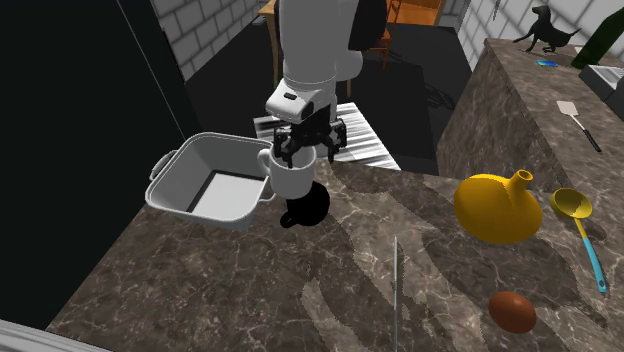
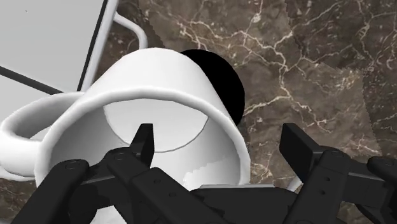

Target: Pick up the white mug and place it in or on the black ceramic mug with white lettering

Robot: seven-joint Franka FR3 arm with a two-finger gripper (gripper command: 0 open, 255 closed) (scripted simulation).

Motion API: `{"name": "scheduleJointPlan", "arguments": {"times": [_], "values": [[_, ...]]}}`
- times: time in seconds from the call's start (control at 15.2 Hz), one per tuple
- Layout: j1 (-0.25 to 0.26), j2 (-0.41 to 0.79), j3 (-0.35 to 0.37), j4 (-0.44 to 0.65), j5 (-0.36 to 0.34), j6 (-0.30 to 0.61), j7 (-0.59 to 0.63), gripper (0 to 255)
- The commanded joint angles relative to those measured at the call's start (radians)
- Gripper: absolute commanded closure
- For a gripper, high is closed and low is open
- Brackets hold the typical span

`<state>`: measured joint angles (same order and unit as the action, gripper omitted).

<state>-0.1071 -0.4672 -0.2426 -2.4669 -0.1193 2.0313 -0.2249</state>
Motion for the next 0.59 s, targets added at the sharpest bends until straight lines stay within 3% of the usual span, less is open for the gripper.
{"name": "scheduleJointPlan", "arguments": {"times": [0.0,0.13,0.53], "values": [[0.000,-0.015,0.005,0.037,0.002,-0.053,0.000,0],[0.002,-0.028,0.011,0.087,0.004,-0.116,0.000,0],[0.001,-0.028,0.011,0.087,0.005,-0.116,0.000,0]]}}
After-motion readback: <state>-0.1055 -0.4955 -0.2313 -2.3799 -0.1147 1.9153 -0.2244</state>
